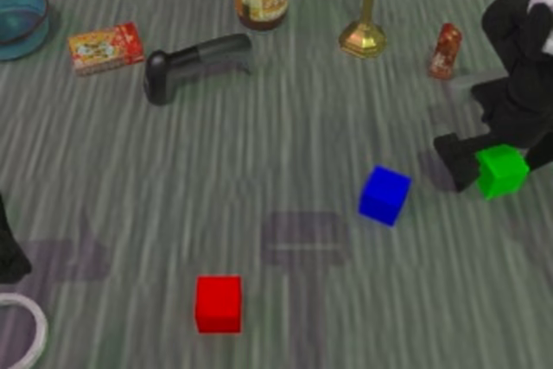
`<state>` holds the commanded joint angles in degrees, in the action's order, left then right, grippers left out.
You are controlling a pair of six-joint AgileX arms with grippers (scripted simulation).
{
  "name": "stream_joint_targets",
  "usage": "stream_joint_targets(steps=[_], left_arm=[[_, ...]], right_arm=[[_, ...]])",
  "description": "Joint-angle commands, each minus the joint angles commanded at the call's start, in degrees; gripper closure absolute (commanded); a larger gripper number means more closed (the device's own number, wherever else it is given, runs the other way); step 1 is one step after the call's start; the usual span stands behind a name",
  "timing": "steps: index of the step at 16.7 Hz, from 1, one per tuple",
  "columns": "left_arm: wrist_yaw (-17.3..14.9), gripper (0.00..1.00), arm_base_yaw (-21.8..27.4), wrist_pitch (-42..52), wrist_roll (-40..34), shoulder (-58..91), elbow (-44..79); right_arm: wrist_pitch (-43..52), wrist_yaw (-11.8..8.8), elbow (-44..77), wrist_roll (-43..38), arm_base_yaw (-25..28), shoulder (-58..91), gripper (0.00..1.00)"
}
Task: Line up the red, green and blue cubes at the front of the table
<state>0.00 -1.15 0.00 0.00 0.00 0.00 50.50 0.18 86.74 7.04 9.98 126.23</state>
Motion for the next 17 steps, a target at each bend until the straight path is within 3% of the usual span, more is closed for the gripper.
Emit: stream_joint_targets(steps=[2,15,17], left_arm=[[0.0,0.00,0.0,0.0,0.0,0.0,0.0],[0.0,0.00,0.0,0.0,0.0,0.0,0.0],[0.0,0.00,0.0,0.0,0.0,0.0,0.0]], right_arm=[[0.0,0.0,0.0,0.0,0.0,0.0,0.00],[0.0,0.0,0.0,0.0,0.0,0.0,0.98],[0.0,0.0,0.0,0.0,0.0,0.0,1.00]])
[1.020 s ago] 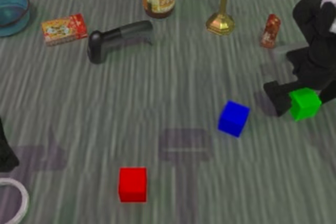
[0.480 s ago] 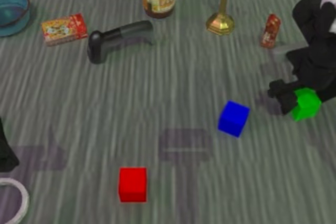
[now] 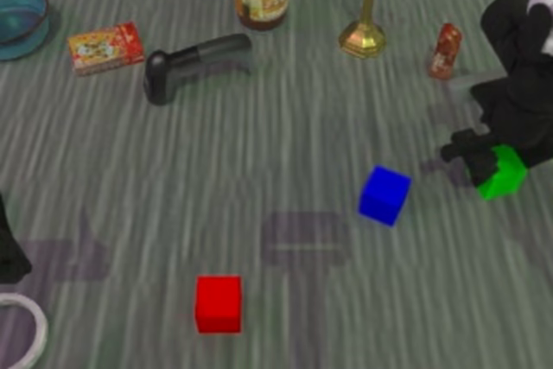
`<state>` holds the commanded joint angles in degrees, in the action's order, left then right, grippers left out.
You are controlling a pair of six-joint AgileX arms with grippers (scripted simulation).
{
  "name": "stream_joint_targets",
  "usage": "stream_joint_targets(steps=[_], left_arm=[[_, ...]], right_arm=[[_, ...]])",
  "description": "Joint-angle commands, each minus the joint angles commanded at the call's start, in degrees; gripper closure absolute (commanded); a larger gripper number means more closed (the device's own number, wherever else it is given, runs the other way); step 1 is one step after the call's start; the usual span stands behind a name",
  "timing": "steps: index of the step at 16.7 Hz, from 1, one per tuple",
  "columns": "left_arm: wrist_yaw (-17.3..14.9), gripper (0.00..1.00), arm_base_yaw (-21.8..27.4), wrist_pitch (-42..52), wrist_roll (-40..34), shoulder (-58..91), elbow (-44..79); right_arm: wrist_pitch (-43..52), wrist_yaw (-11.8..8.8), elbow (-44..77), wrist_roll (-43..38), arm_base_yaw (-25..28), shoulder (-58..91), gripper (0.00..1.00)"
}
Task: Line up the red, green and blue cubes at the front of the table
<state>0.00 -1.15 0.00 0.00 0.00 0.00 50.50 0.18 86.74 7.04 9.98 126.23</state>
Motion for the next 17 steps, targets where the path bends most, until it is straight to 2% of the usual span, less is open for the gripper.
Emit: stream_joint_targets(steps=[9,14,17], left_arm=[[0.0,0.00,0.0,0.0,0.0,0.0,0.0],[0.0,0.00,0.0,0.0,0.0,0.0,0.0],[0.0,0.00,0.0,0.0,0.0,0.0,0.0]], right_arm=[[1.2,-0.1,1.0,0.0,0.0,-0.8,1.00],[11.5,-0.1,7.3,0.0,0.3,-4.1,1.00],[13.9,-0.1,8.9,0.0,0.4,-5.5,1.00]])
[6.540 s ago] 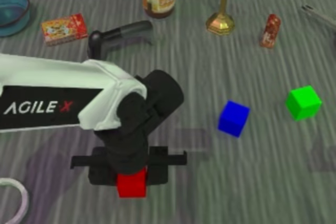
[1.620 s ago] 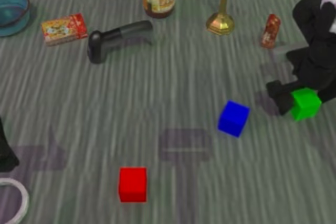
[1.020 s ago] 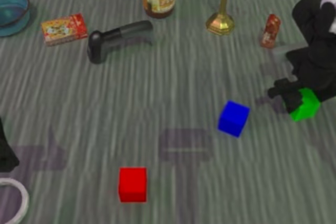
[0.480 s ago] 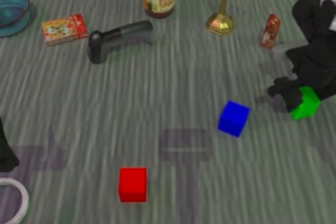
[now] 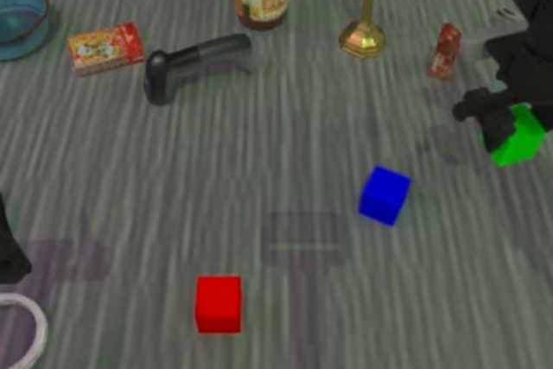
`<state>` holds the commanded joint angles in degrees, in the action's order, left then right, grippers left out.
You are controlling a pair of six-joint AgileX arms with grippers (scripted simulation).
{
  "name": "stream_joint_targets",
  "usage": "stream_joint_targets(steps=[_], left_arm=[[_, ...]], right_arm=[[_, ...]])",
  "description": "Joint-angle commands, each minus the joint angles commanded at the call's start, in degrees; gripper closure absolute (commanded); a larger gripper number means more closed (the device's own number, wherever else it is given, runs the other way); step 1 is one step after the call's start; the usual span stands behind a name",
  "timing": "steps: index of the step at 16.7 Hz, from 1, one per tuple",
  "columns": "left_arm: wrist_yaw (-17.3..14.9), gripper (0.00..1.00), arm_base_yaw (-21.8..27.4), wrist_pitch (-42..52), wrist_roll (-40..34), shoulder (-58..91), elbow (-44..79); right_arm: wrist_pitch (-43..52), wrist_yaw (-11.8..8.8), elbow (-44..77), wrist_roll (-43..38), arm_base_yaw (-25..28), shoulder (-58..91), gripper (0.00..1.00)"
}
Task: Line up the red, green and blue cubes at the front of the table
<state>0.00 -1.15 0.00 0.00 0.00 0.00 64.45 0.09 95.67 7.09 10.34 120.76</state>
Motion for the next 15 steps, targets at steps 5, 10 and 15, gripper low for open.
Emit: stream_joint_targets(steps=[5,10,15], left_arm=[[0.0,0.00,0.0,0.0,0.0,0.0,0.0],[0.0,0.00,0.0,0.0,0.0,0.0,0.0],[0.0,0.00,0.0,0.0,0.0,0.0,0.0]], right_arm=[[-0.1,0.0,-0.1,-0.9,0.4,0.2,1.00],[0.5,0.1,-0.8,-12.6,9.4,-0.8,1.00],[1.3,0.0,-3.8,-34.1,23.6,-3.2,1.00]])
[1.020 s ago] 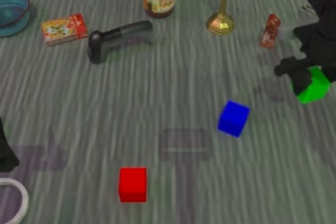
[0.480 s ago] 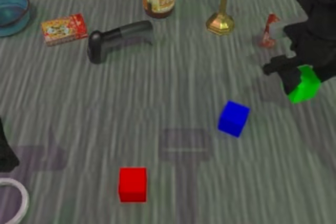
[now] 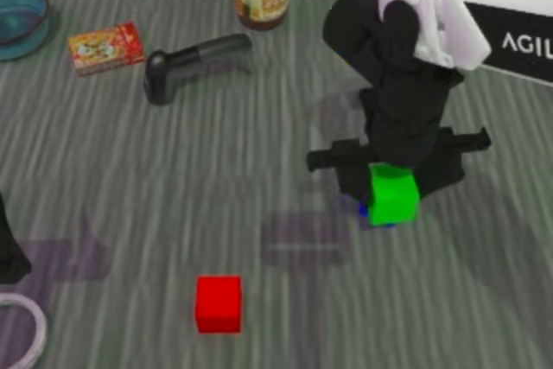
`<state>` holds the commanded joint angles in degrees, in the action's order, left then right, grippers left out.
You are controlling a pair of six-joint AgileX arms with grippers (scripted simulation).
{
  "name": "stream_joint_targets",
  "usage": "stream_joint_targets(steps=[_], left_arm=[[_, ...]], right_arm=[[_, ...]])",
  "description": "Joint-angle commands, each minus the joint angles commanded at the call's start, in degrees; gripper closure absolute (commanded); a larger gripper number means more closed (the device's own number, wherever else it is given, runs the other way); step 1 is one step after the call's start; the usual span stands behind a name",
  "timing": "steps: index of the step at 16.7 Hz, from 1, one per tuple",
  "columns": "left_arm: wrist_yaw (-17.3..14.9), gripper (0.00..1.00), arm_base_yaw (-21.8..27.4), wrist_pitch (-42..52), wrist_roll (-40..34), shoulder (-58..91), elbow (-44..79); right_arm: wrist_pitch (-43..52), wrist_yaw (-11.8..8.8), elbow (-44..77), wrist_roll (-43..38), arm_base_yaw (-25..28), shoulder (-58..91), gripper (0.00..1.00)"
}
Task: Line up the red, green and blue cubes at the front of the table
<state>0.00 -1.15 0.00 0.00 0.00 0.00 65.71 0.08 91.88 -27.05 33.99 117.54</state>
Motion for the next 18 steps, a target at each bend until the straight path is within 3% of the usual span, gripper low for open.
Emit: stream_joint_targets(steps=[4,7,14,18], left_arm=[[0.0,0.00,0.0,0.0,0.0,0.0,0.0],[0.0,0.00,0.0,0.0,0.0,0.0,0.0],[0.0,0.00,0.0,0.0,0.0,0.0,0.0],[0.0,0.00,0.0,0.0,0.0,0.0,0.0]], right_arm=[[0.0,0.0,-2.5,-16.3,11.0,-2.7,1.00],[-0.4,0.2,-3.9,-23.2,16.4,-4.8,1.00],[-0.8,0.2,-4.2,-24.7,17.6,-5.1,1.00],[-7.4,0.3,-8.6,-24.7,17.8,-3.2,1.00]])
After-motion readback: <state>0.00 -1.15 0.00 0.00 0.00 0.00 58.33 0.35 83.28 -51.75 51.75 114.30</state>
